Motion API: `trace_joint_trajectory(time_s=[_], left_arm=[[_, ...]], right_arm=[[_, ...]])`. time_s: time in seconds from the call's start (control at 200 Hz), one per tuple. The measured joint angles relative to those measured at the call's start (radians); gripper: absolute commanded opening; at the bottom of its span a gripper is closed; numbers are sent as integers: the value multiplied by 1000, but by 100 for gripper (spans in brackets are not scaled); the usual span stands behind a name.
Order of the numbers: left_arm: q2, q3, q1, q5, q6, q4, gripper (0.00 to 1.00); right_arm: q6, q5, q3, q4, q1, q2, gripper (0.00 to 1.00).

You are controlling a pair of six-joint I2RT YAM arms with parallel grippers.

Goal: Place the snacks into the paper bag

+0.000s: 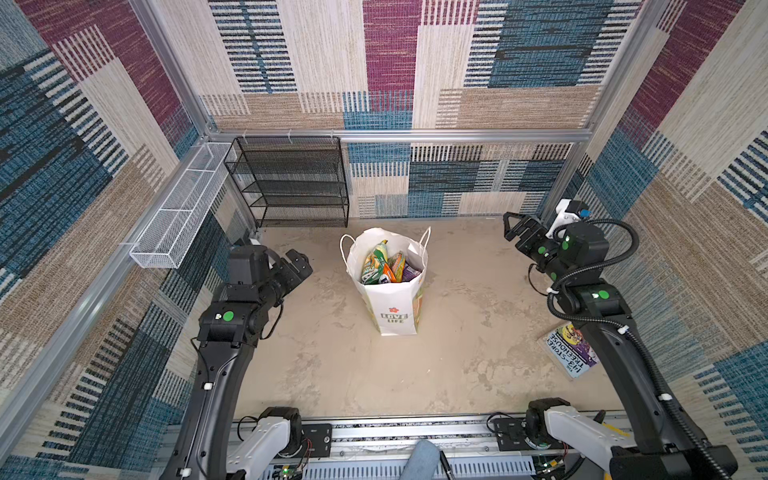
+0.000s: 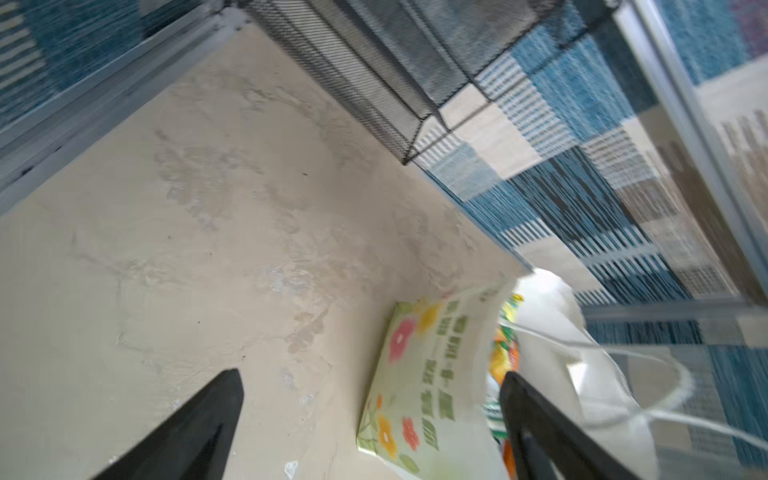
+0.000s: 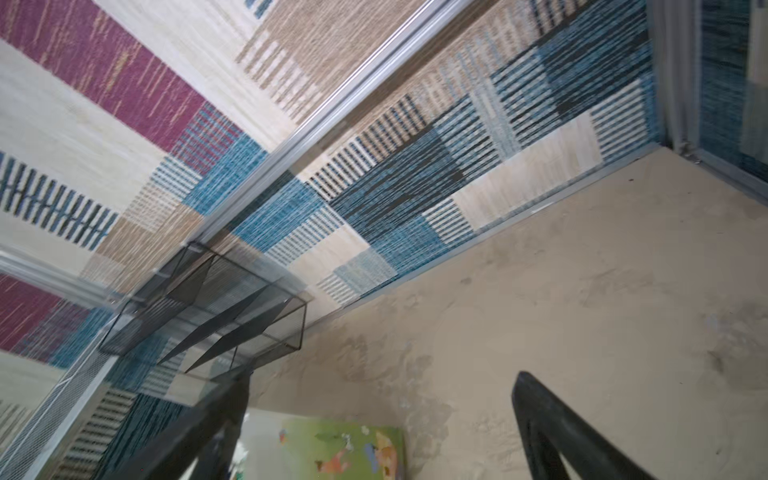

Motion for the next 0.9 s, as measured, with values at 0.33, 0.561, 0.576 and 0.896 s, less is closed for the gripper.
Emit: trace_joint_trajectory(time_s=[0.33, 0.561, 0.576, 0.896], left_arm=[[113, -349, 13, -315, 14, 295, 99], [279, -486, 13, -439, 224, 568, 99], [283, -494, 12, -441, 242, 587, 99], [491, -658, -6, -421, 583, 1175, 99]], right_arm=[[-202, 215, -569, 692, -11, 17, 100], [-414, 240, -673, 918, -11, 129, 100], [-425, 234, -688, 938, -11, 134, 100], [-639, 137, -748, 1192, -22, 283, 100]])
